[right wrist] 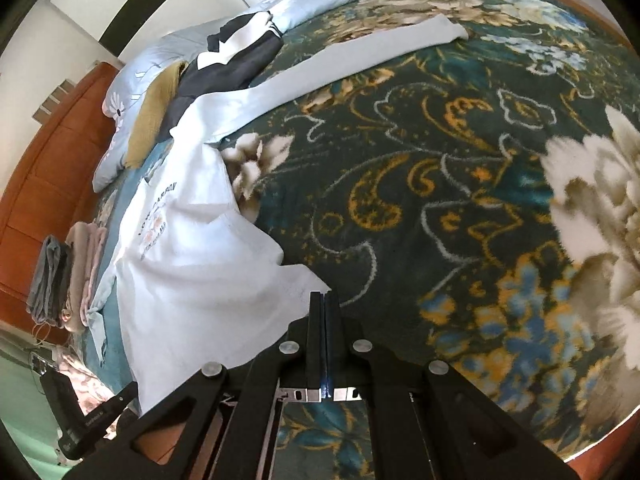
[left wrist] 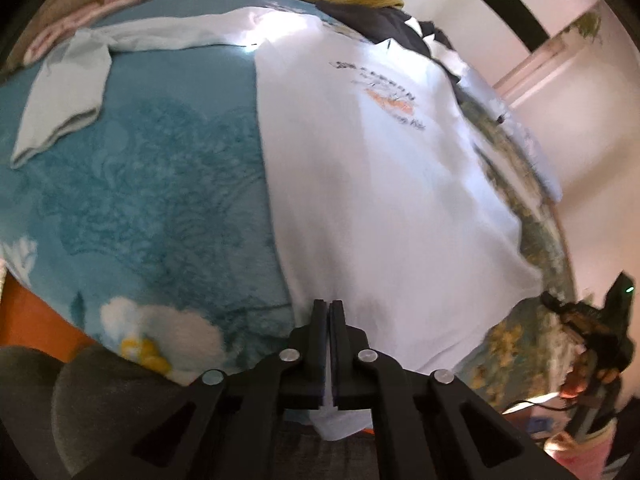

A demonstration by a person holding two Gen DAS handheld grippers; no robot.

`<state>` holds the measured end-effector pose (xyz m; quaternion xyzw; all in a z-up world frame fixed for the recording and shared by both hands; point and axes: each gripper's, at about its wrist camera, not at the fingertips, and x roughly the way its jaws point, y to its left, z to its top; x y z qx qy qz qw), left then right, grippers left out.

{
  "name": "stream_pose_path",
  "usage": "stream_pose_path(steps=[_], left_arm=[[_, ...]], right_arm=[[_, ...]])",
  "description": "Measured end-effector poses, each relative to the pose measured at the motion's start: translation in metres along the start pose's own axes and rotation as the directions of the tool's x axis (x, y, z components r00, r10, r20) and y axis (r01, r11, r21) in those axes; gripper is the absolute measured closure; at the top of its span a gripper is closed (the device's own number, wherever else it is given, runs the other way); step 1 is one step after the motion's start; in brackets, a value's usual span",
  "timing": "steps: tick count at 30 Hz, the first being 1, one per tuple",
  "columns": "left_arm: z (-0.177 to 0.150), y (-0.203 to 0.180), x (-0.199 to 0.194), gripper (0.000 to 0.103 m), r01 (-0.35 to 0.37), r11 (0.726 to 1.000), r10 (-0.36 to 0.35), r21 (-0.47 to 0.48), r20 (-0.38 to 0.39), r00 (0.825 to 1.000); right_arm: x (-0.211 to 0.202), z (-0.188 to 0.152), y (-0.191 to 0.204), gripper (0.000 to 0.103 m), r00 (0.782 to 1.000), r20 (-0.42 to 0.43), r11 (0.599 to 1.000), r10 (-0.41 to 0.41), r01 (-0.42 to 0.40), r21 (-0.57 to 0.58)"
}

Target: Fold clothes

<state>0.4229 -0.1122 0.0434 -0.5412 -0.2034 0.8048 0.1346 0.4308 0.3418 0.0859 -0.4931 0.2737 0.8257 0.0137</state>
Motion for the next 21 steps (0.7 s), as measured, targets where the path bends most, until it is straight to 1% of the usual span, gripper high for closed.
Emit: stream_pose_path(steps=[4,8,10,13,15,16,17,18,19,21], left_arm=[[-0.002,0.003,-0.003,0.103,-0.029,0.999,0.029,0.016,0.008,1.000],[0.012,0.030,-0.029,0.102,-0.032,0.998,0.040,-0.062,0.120,0.992],[0.020,0.044,-0.043,0.102,-0.030,0.994,0.048,-0.103,0.178,0.983],[0.031,0.065,-0.064,0.101,-0.022,0.986,0.064,-0.163,0.262,0.963],[0.038,0.078,-0.078,0.095,-0.013,0.979,0.078,-0.202,0.316,0.946],[0.040,0.098,-0.083,0.093,-0.056,0.962,0.145,-0.269,0.323,0.935],[0.041,0.114,-0.085,0.089,-0.080,0.943,0.188,-0.322,0.321,0.928],[0.041,0.130,-0.086,0.085,-0.084,0.922,0.214,-0.377,0.316,0.924],[0.040,0.146,-0.087,0.083,-0.087,0.898,0.237,-0.431,0.309,0.921],[0.043,0.164,-0.085,0.079,-0.047,0.876,0.221,-0.480,0.311,0.924]], right_arm=[[0.001,0.001,-0.002,0.103,1.000,-0.003,1.000,0.003,-0.003,0.005],[0.007,0.003,0.003,0.103,1.000,-0.015,1.000,0.014,-0.014,0.001],[0.011,0.005,0.008,0.103,0.999,-0.020,1.000,0.031,-0.031,0.000],[0.014,0.009,0.018,0.103,0.997,-0.014,0.997,0.075,-0.075,-0.007],[0.014,0.012,0.024,0.103,0.995,-0.003,0.995,0.096,-0.096,-0.020],[0.014,0.013,0.027,0.103,0.995,0.002,0.994,0.103,-0.103,-0.026],[0.015,0.015,0.030,0.103,0.994,0.007,0.993,0.111,-0.111,-0.032],[0.015,0.016,0.033,0.103,0.993,0.012,0.992,0.118,-0.118,-0.039],[0.018,0.018,0.036,0.103,0.992,0.011,0.991,0.127,-0.127,-0.039],[0.024,0.021,0.039,0.103,0.990,0.003,0.990,0.138,-0.138,-0.033]])
